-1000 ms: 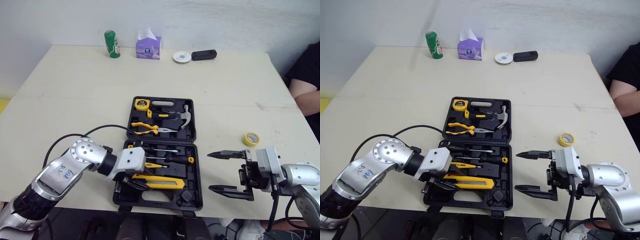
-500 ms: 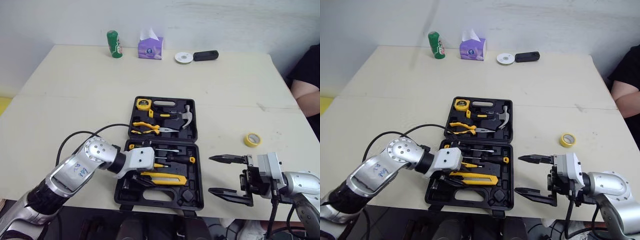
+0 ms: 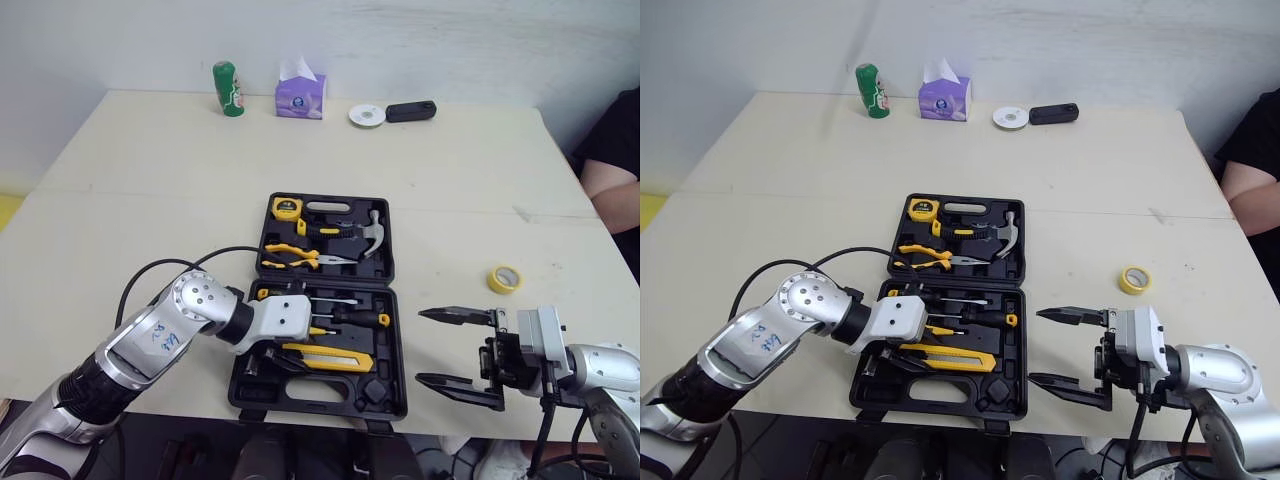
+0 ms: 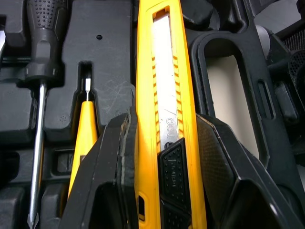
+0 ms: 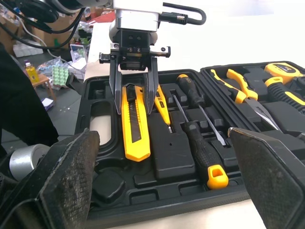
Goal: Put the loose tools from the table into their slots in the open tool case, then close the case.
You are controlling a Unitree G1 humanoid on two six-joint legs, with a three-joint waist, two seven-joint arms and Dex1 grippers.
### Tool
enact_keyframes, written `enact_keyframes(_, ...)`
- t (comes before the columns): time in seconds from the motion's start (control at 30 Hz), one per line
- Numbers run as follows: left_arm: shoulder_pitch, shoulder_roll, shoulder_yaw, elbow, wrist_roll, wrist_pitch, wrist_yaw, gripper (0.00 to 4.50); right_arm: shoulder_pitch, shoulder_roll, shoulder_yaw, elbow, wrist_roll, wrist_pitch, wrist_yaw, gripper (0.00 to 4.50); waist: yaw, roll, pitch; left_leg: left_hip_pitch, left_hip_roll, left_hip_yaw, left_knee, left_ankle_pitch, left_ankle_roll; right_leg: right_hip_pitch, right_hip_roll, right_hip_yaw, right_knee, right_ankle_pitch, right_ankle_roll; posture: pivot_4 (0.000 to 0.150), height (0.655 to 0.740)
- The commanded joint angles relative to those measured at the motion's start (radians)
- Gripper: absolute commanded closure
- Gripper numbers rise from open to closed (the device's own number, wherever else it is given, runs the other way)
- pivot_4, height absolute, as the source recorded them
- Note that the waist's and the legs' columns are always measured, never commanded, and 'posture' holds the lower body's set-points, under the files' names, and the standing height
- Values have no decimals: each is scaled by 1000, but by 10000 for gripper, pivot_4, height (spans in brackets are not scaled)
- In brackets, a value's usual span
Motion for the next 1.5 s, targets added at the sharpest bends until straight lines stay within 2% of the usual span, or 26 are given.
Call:
enact_keyframes(0.03, 17, 23, -16, -19, 15, 4, -21, 26778, -2, 2, -13, -10, 1, -21, 2, 0, 0, 0, 0, 0, 0, 0, 0, 0, 0, 0, 0, 0, 0, 0, 0, 1500, 7400)
enact_keyframes(0.07, 22, 23, -10, -19, 14, -2, -18, 21245, -4, 2, -12, -8, -1, -22, 3, 0, -1, 0, 0, 0, 0, 0, 0, 0, 0, 0, 0, 0, 0, 0, 0, 1500, 7400)
enact_keyframes(0.1, 25, 22, -5, -18, 13, -7, -15, 18432, -5, 2, -11, -6, -2, -22, 4, 0, -2, 0, 0, 0, 0, 0, 0, 0, 0, 0, 0, 0, 0, 0, 0, 1500, 7400)
enact_keyframes(0.13, 28, 22, -3, -18, 13, -13, -15, 13260, -7, 3, -11, -4, -2, -23, 4, 0, -2, 0, 0, 0, 0, 0, 0, 0, 0, 0, 0, 0, 0, 0, 0, 1500, 7400)
enact_keyframes(0.17, 31, 12, 3, -9, 20, -38, -6, 10587, -11, 4, -9, -1, -4, -24, 5, 0, -3, 0, 0, 0, 0, 0, 0, 0, 0, 0, 0, 0, 0, 0, 0, 1500, 7400)
enact_keyframes(0.23, 35, -3, 16, 10, 25, -73, 2, 1772, -18, 8, -3, 7, -9, -28, 6, 0, -4, 0, 0, 0, 0, 0, 0, 0, 0, 0, 0, 0, 0, 0, 0, 1500, 7400)
enact_keyframes(0.43, 49, -51, 83, 33, -43, -146, -26, 1772, -35, 15, 10, 24, -19, -36, 8, 0, -4, 0, 0, 0, 0, 0, 1, 0, 1, 0, 0, 0, 0, 0, 0, 1500, 7400)
enact_keyframes(0.67, 81, -184, 251, 102, -208, -294, -48, 1772, -37, 20, 22, 38, -30, -45, 4, 0, -5, 0, 0, 0, 0, 0, 2, 0, 1, 0, 0, 0, 1, 0, 0, 1500, 7400)
enact_keyframes(0.77, 110, -205, 275, 126, -227, -352, -76, 1772, -38, 21, 21, 49, -34, -52, 1, 0, -8, 0, 0, 0, 0, 0, 2, 0, 1, 0, 0, 0, 1, 0, 0, 1500, 7400)
enact_keyframes(0.87, 156, -216, 255, 153, -181, -447, -84, 9590, -24, 16, -1, 63, -36, -68, 0, 0, -6, 0, 0, 0, 0, 0, 2, 0, 1, 1, 0, 0, 1, 0, 0, 1500, 7400)
enact_keyframes(0.93, 166, -241, 252, 162, -172, -478, -62, 19342, -9, 5, -16, 65, -35, -75, 8, 0, -5, 0, 0, 0, 0, 0, 2, 0, 1, 1, 0, 0, 1, 0, 1, 1500, 7400)
enact_keyframes(1.0, 164, -256, 243, 171, -165, -482, -53, 27030, -3, -2, -23, 72, -36, -84, 18, 0, -2, 0, 0, 0, 0, 0, 2, -1, 1, 1, 0, 0, 0, 1, 1, 1500, 7400)
enact_keyframes(1.03, 172, -256, 235, 182, -144, -501, -52, 31110, 0, -5, -31, 61, -35, -82, 8, 0, -2, 0, 0, 0, 0, 0, 3, -1, 1, 1, 0, 0, 0, 1, 1, 1500, 7400)
enact_keyframes(1.07, 179, -256, 227, 198, -115, -534, -49, 37111, 1, -4, -41, 50, -33, -79, -4, 0, -2, 0, 0, 0, 0, 0, 3, -1, 2, 1, 0, 0, 0, 1, 1, 1500, 7400)
enact_keyframes(1.1, 187, -254, 220, 211, -94, -562, -50, 39993, 5, -4, -48, 39, -30, -75, -12, 0, -2, 0, 0, 0, 0, 0, 3, -1, 2, 1, 0, 0, 0, 1, 1, 1500, 7400)
enact_keyframes(1.13, 192, -254, 211, 220, -82, -576, -53, 44733, 11, -7, -57, 31, -27, -74, -14, 0, -3, 0, 0, 0, 0, 0, 3, -1, 2, 1, 0, 0, 0, 1, 1, 1500, 7400)
enact_keyframes(1.4, 212, -297, 125, 298, 45, -682, -6, 44733, 58, -22, -117, 19, -30, -72, -22, 0, -3, 1, 0, 0, 0, 0, 2, -1, 2, 1, -1, 0, 0, 1, 1, 1500, 7400)
enact_keyframes(1.5, 210, -323, 111, 304, 56, -666, 17, 44733, 72, -30, -152, -20, -16, -39, -57, 0, -2, 1, -1, 0, 0, 0, 2, -2, 3, 1, -1, 0, 0, 1, 2, 1500, 7400)
